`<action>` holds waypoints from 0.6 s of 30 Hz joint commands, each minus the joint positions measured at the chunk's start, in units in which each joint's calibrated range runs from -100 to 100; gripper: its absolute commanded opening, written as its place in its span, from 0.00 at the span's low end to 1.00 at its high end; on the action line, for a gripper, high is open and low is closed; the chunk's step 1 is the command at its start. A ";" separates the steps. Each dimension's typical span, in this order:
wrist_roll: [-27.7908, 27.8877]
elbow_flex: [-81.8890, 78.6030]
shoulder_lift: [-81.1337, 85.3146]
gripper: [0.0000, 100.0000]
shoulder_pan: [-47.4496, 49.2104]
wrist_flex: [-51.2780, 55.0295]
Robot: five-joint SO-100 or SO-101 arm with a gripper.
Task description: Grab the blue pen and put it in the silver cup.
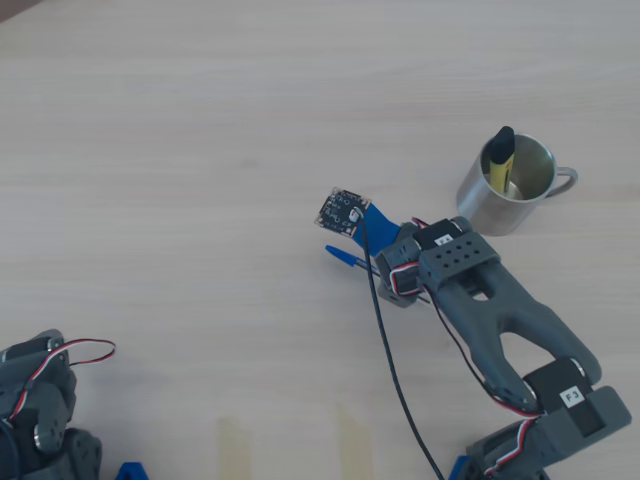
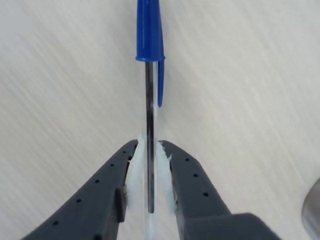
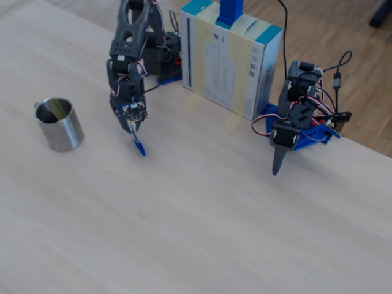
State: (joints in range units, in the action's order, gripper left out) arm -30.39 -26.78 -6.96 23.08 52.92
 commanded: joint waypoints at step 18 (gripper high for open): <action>-0.25 -7.01 16.27 0.02 2.23 -8.61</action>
State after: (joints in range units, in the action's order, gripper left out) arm -30.39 -34.17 5.63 25.33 45.27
